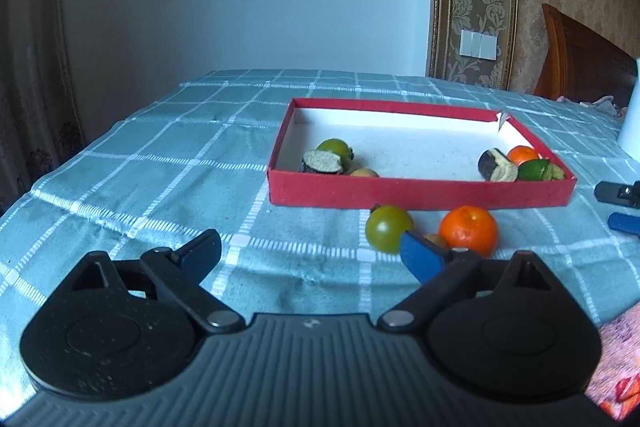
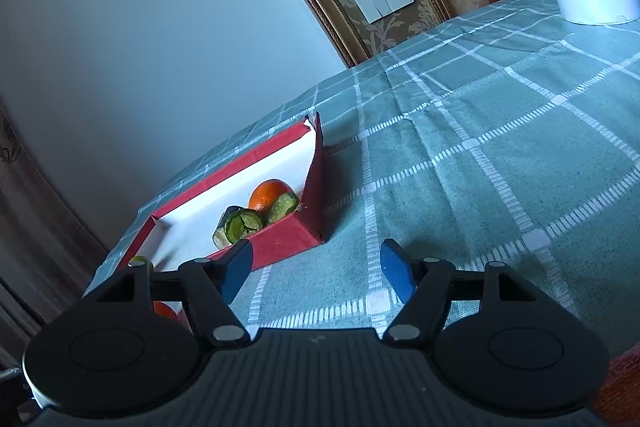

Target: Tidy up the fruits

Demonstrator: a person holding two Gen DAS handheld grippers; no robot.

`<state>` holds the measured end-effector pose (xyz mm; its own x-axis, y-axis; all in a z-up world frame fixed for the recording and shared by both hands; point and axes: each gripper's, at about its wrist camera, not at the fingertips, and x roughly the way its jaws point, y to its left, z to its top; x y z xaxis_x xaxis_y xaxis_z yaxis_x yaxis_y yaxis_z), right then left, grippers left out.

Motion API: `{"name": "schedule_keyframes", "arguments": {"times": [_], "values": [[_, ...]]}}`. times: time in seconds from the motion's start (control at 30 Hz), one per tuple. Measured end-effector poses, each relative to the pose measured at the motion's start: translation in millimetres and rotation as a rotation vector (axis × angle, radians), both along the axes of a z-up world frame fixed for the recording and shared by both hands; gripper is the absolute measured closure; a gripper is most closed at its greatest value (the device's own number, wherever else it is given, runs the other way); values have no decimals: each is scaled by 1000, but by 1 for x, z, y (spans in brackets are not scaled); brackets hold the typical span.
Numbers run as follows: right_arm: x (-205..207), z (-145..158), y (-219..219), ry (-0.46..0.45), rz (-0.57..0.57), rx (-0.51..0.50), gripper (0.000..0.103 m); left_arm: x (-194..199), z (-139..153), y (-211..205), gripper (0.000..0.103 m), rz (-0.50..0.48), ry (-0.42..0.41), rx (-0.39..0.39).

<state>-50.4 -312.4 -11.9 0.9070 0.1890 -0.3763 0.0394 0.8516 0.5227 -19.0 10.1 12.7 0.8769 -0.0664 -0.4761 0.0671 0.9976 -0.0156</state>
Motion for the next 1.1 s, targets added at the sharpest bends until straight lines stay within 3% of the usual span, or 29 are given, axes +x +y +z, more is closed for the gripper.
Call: {"name": "schedule_keyframes", "arguments": {"times": [0.23,0.63,0.83,1.1], "values": [[0,0,-1,4,2,-1,33,27,16,-10,5,3,37,-85],[1,-1,-1,8,3,-3,32,68,-5,-14,5,80,209,-156],[1,-1,-1,3,5,-3,32,75,-6,-21,5,110,243,-100],[0,0,-1,-3,7,1,29,67,-11,-32,9,104,208,-49]]}}
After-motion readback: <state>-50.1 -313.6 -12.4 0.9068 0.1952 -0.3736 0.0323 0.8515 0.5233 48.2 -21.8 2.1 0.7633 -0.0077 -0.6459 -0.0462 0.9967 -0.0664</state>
